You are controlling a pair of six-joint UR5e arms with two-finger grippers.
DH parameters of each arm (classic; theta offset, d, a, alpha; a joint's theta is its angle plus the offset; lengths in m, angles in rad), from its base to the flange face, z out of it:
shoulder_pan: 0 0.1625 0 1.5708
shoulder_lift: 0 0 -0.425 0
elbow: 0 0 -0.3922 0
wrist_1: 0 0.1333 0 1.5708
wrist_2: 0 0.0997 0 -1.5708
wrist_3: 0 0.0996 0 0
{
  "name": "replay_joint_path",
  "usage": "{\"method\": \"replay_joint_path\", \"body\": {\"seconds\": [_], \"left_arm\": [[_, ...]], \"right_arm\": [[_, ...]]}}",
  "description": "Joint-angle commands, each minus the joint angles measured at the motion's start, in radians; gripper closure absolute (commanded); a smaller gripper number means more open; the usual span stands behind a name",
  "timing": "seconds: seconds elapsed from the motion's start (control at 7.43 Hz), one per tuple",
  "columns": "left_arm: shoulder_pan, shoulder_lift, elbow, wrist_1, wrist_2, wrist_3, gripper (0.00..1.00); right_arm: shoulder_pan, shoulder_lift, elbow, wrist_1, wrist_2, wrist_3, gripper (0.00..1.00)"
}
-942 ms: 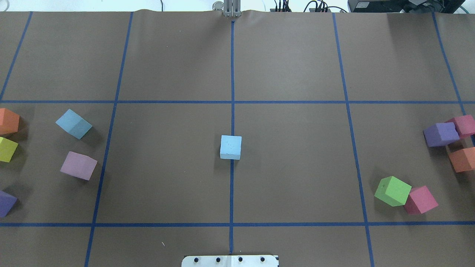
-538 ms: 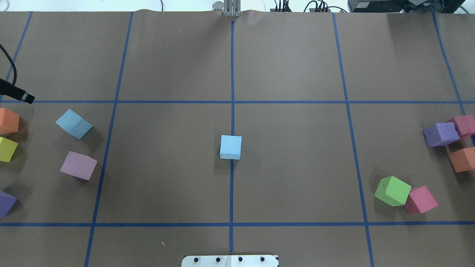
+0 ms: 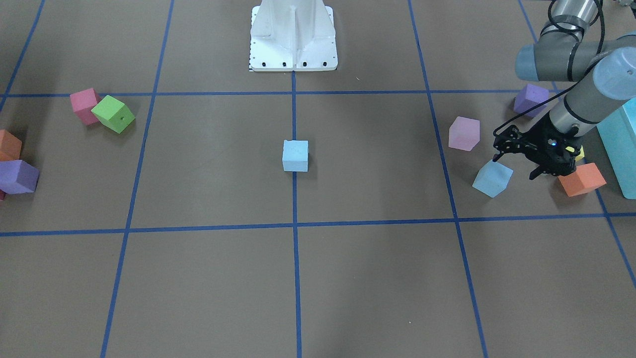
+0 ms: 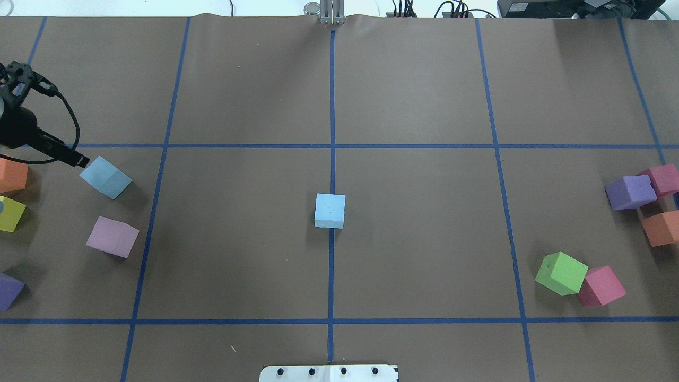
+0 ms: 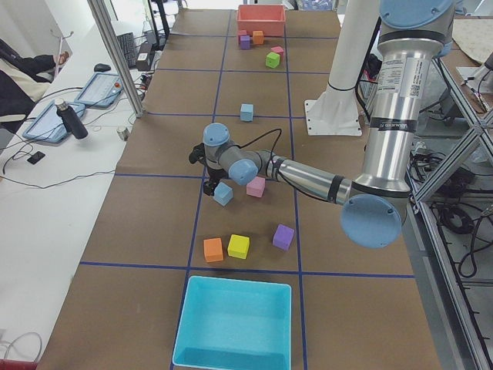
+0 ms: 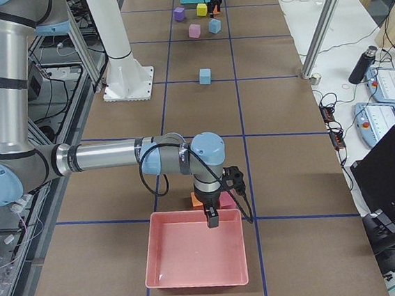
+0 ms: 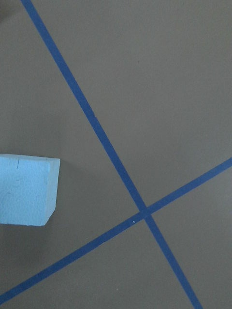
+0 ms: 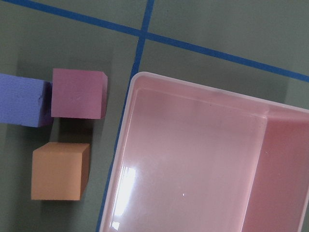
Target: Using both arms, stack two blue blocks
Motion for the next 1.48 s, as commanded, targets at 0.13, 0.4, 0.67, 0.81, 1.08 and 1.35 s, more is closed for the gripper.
{"method": "replay_joint_path", "body": {"seconds": [0.13,0.4,0.67,0.81,1.08,1.35], "left_arm": [[0.029,-0.006,0.038,-0.003,0.001,-0.003,0.01],[0.031,-0.038,0.086,-0.003,0.000,-0.005,0.01],[0.051,-0.052,0.114,-0.005,0.001,-0.015,0.01],[0.060,-0.055,0.129,-0.005,0.001,-0.017,0.01],[0.074,-0.061,0.147,-0.005,0.001,-0.025,0.02],[0.077,-0.089,0.178,-0.005,0.001,-0.029,0.18]], "right_arm": [[0.000,0.000,-0.002,0.000,0.000,0.004,0.00],[0.000,0.001,-0.002,0.000,0.000,0.004,0.00],[0.000,0.001,-0.003,0.000,0.000,0.007,0.00],[0.000,0.003,-0.003,0.000,0.000,0.007,0.00],[0.000,0.003,-0.003,0.000,0.000,0.007,0.00],[-0.001,0.003,-0.003,0.000,-0.002,0.007,0.00]]}}
